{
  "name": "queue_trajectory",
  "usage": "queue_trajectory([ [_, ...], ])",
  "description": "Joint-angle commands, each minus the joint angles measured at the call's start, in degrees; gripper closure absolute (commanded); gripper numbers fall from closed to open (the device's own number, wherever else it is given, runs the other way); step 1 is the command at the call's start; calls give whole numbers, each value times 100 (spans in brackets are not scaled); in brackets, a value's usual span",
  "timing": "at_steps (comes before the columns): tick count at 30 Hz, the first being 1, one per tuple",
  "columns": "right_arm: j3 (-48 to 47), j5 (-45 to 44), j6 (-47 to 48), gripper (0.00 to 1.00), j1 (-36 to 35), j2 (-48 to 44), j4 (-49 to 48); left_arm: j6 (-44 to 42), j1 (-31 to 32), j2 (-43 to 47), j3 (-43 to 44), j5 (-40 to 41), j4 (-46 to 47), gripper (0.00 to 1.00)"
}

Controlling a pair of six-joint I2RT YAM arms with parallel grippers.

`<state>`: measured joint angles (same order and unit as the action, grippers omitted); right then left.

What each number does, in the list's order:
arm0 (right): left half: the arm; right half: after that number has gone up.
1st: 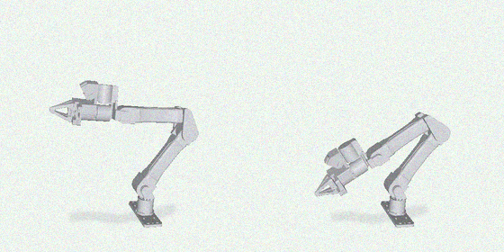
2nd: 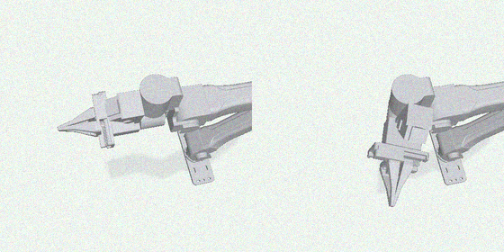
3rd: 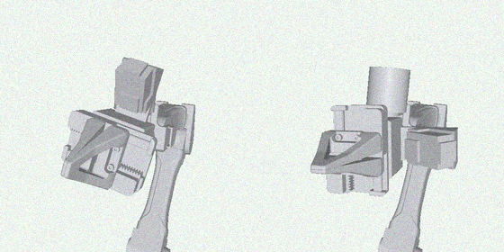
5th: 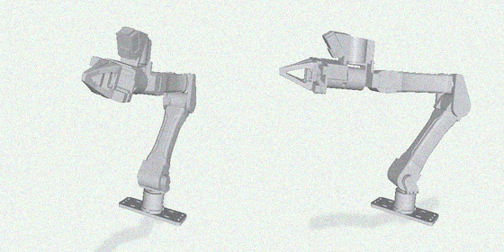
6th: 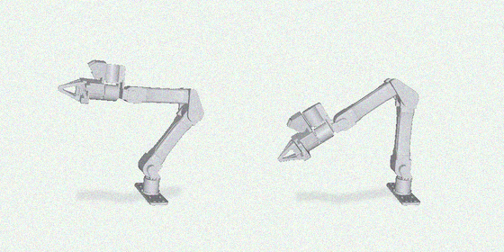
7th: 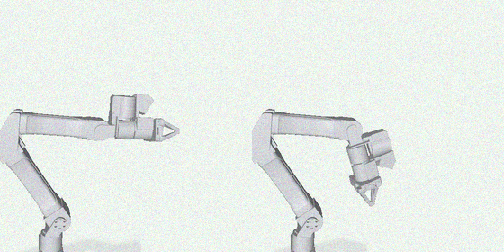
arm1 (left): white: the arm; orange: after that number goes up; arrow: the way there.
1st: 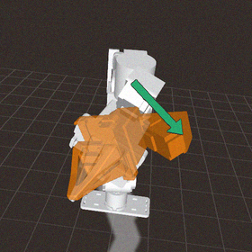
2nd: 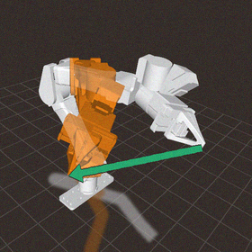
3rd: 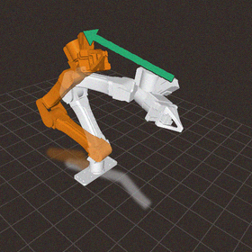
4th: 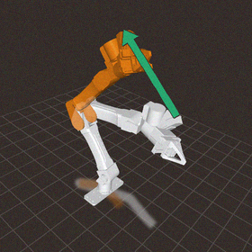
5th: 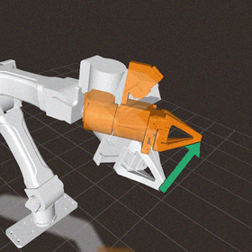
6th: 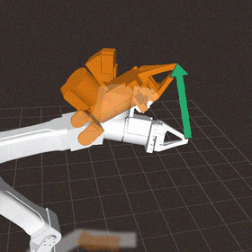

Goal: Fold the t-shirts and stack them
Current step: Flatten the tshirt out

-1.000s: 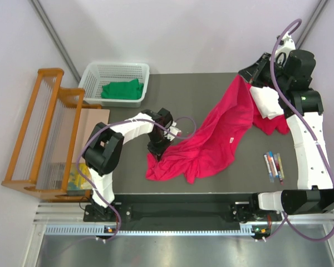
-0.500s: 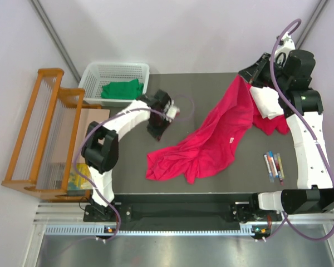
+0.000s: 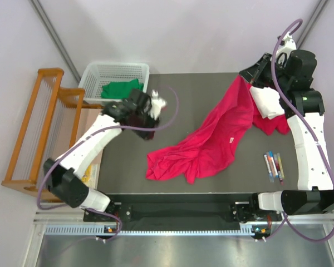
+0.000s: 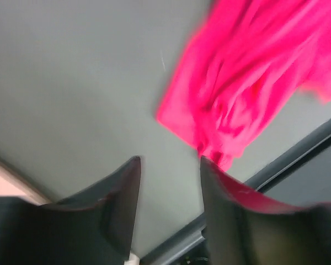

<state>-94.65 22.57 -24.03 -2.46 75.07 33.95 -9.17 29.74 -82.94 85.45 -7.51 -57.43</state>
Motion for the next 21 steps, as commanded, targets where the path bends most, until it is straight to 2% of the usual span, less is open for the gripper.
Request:
queue_trajectory([
  [1, -203, 55, 39, 100, 44, -115, -249, -234, 6, -92, -1749, 223, 213, 44],
  [6, -124, 143, -40, 100, 44, -53, -336, -322, 6, -223, -2207, 548, 618, 44],
  [13, 52, 116, -58, 100, 44, -89, -372, -173, 15, -530, -1927, 233, 803, 42],
  [18, 61, 134, -67, 100, 52, -71, -390, -50, 164, -741, -2084, -75, 1005, 32],
  [21, 61, 125, -49, 100, 52, -71, -363, -15, 269, -838, -2190, -154, 1093, 29],
])
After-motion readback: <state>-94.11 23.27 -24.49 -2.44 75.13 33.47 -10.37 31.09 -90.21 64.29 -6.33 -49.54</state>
